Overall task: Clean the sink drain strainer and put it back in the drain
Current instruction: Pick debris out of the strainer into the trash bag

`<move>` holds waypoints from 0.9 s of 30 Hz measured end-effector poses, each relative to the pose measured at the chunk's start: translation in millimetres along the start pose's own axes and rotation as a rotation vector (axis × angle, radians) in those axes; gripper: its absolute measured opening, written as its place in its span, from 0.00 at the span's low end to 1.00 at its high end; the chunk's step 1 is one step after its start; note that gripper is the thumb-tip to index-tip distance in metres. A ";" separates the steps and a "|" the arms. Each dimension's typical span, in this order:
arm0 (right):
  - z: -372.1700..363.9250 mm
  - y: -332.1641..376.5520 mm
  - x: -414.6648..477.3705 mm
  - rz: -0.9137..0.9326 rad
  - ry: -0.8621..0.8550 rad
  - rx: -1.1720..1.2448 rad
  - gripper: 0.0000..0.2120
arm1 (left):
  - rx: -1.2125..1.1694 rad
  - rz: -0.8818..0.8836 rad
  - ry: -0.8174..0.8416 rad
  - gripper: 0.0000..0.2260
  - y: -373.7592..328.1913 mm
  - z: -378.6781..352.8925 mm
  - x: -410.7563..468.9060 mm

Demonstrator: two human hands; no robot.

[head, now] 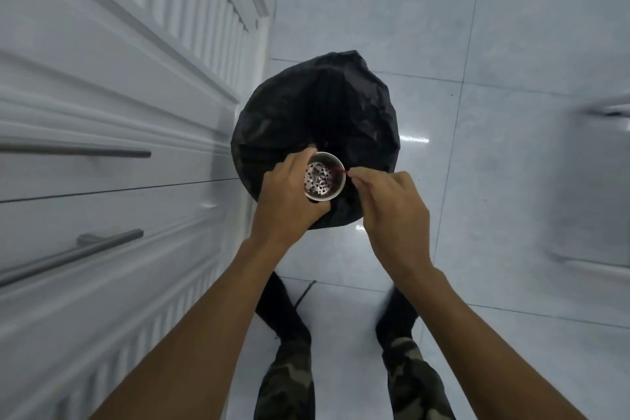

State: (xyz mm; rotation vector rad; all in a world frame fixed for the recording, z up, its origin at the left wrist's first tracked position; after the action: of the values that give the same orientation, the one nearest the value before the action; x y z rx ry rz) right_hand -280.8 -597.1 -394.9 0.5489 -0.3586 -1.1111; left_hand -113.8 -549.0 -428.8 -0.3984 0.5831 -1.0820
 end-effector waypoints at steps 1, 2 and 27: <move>-2.2 -2.3 -2.6 0.006 -0.015 -0.024 0.10 | 0.012 0.003 -0.004 0.38 4.2 -1.9 0.3; -4.7 -1.9 -7.1 0.022 -0.016 -0.033 0.10 | 0.017 0.004 -0.008 0.38 7.6 -3.5 0.8; -9.6 -1.0 8.2 0.124 0.076 -0.001 0.10 | 0.003 -0.054 -0.025 0.39 31.0 -13.1 10.0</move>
State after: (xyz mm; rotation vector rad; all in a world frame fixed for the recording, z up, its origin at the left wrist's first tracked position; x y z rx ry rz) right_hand -273.1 -602.7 -403.2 0.5591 -0.3216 -0.9679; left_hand -96.7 -545.2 -459.2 -0.4262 0.5514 -1.1278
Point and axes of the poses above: each hand's wrist, its own x-axis towards the middle knuckle, its own z-axis out of the back of the hand, y = z × x, the point moved 1 cm from there along x, towards the middle knuckle, and after that the axes turned 3 degrees about -y, right-handed, at the moved point
